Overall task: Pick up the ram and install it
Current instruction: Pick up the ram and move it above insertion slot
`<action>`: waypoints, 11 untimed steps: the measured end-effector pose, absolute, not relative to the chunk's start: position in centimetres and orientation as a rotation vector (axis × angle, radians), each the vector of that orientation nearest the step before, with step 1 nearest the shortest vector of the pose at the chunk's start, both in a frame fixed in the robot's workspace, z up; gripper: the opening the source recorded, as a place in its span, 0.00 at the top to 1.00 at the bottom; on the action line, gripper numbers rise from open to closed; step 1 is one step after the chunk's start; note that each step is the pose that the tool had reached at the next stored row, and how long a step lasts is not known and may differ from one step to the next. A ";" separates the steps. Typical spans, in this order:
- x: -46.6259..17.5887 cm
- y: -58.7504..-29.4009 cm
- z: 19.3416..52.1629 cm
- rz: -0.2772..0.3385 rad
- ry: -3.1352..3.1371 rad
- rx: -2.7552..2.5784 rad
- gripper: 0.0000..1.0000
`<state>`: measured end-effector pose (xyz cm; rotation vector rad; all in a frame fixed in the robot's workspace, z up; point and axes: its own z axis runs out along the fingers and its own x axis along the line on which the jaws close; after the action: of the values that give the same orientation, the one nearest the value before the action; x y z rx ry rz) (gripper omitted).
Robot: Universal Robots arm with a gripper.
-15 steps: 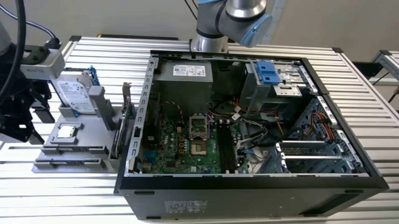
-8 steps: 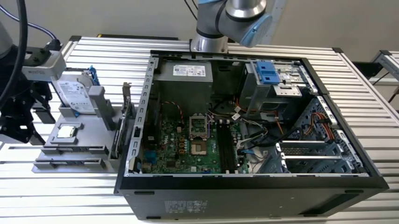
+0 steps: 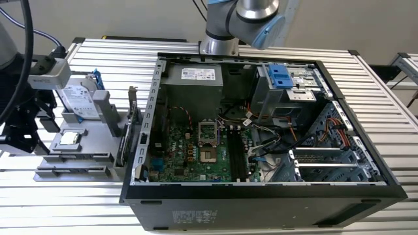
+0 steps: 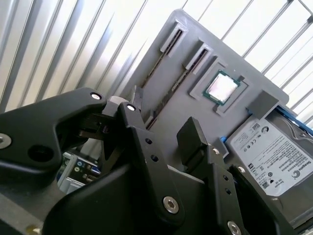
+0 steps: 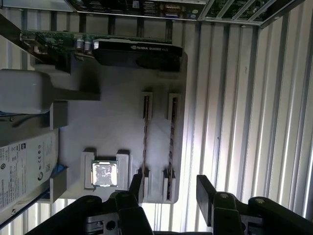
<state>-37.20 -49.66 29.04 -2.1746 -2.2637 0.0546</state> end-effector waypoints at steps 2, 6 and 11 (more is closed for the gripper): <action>-37.2 -49.7 28.8 0.054 -2.264 -2.175 0.00; -37.2 -49.7 28.4 0.051 -2.265 -2.177 0.00; -37.2 -49.7 27.9 0.051 -2.266 -2.177 0.00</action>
<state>-37.20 -49.66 27.89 -2.1769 -2.2658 0.0510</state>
